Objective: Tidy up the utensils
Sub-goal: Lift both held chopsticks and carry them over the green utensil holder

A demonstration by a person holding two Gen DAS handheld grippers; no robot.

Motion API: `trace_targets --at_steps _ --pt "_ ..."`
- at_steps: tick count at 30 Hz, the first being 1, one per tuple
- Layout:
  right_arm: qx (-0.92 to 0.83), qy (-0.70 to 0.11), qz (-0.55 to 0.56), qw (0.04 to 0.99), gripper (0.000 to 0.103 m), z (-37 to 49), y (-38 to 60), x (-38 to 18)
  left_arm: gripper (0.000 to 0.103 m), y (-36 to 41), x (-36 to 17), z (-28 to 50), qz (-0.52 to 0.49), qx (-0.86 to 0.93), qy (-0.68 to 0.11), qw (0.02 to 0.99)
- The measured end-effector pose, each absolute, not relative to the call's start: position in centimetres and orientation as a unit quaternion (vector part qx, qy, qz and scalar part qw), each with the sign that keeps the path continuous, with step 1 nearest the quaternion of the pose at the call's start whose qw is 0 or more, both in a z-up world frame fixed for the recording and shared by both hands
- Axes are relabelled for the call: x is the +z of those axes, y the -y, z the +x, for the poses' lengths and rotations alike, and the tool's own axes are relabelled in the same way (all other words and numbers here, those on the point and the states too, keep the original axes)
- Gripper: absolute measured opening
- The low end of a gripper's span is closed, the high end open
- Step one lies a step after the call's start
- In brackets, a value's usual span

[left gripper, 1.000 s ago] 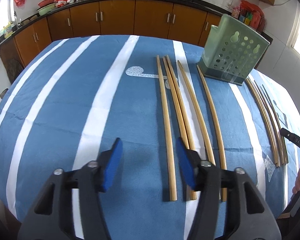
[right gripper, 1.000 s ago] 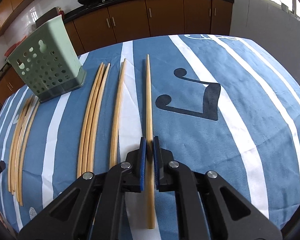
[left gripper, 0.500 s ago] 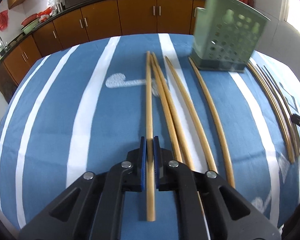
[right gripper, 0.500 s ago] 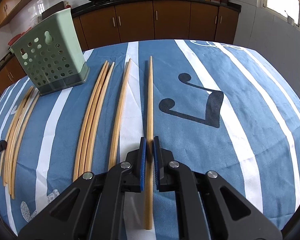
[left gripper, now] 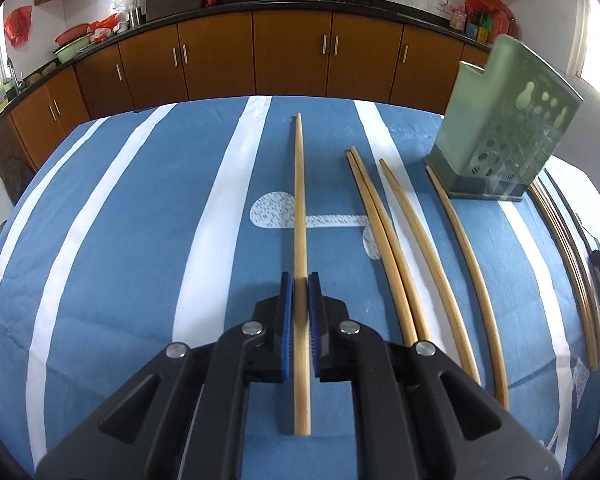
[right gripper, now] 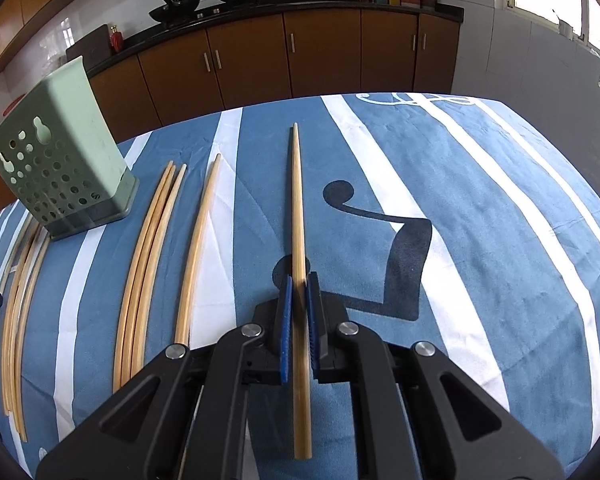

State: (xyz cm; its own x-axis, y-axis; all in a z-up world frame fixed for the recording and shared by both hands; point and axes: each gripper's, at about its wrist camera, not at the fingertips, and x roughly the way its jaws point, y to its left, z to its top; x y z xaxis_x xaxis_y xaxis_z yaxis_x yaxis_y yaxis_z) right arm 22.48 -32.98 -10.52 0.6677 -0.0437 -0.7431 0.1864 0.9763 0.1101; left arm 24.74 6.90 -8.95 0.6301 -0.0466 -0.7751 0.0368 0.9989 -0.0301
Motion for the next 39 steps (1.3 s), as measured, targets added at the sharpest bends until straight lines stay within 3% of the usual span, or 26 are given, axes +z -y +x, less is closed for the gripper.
trace_targets --at_steps 12,19,39 --pt "-0.054 -0.406 0.078 0.909 0.009 18.6 32.1 -10.6 0.015 -6.5 -9.0 22.2 0.012 -0.012 -0.431 0.902" --pt "-0.049 -0.401 0.085 0.911 0.008 18.6 32.3 -9.7 0.008 -6.4 -8.4 22.0 0.022 -0.009 -0.438 0.899" --pt "-0.039 -0.246 0.109 0.962 0.008 14.9 33.7 0.3 0.008 -8.1 4.1 17.9 -0.046 -0.003 -0.260 0.965"
